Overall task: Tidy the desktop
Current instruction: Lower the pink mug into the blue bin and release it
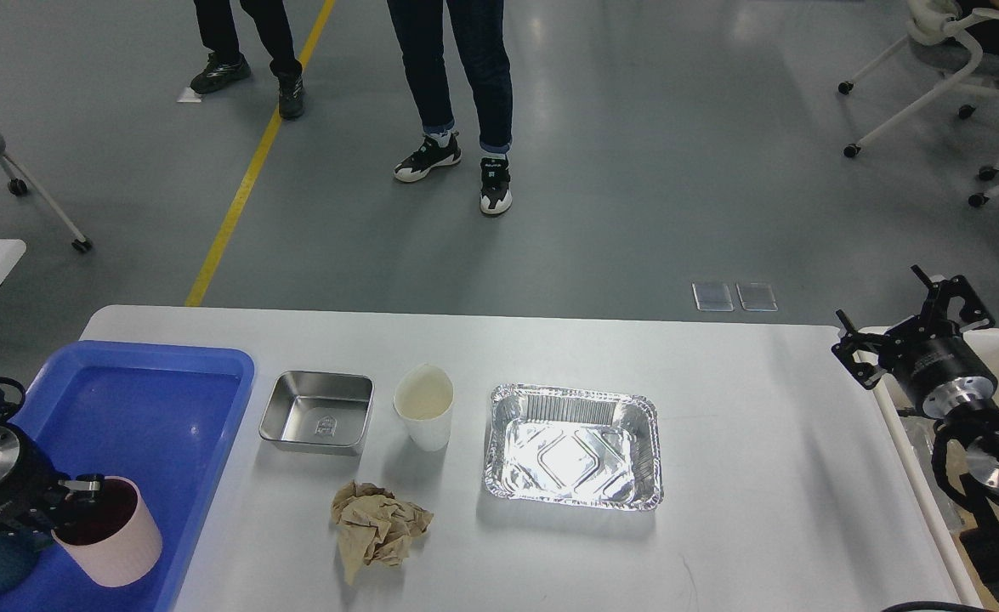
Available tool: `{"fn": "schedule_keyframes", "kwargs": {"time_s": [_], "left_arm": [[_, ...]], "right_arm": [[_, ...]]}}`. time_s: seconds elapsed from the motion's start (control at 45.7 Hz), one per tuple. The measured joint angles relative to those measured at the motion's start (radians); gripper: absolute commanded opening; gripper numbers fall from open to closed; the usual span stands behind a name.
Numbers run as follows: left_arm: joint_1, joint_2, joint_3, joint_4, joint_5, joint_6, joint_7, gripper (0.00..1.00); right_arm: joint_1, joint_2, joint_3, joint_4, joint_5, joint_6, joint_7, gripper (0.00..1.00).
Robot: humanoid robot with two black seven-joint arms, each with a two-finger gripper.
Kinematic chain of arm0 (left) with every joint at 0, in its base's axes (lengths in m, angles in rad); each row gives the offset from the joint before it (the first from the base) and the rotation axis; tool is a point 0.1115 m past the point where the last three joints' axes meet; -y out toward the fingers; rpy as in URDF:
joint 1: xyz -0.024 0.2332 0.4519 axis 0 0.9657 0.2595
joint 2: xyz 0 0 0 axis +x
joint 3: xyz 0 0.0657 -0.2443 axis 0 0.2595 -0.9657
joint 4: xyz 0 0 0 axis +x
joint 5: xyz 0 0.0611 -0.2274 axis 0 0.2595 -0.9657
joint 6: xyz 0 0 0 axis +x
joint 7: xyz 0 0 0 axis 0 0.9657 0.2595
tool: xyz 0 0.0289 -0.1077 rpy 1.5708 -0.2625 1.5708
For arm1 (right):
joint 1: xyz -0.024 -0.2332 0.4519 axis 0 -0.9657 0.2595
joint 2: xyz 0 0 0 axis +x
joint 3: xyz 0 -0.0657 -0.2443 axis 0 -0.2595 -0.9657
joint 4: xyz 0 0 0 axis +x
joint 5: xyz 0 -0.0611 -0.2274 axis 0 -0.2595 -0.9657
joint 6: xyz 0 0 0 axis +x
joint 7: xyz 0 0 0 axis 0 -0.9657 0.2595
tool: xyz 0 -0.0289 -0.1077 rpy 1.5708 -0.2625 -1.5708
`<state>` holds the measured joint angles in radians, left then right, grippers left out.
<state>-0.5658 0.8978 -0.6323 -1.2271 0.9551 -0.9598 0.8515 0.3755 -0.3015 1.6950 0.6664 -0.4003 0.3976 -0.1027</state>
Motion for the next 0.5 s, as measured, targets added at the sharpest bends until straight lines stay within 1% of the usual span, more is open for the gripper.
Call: {"fn": "schedule_keyframes", "kwargs": {"time_s": [0.153,0.503], "left_arm": [[0.018,-0.029,0.000,0.000,0.028,0.000,0.000,0.01],[0.015,-0.018,0.000,-0.001,0.030,0.000,0.000,0.01]], "right_arm": [[-0.002,-0.003,0.004,0.000,0.000,0.001,0.000,1.00],[-0.003,-0.010,0.008,0.000,0.000,0.001,0.000,1.00]]}}
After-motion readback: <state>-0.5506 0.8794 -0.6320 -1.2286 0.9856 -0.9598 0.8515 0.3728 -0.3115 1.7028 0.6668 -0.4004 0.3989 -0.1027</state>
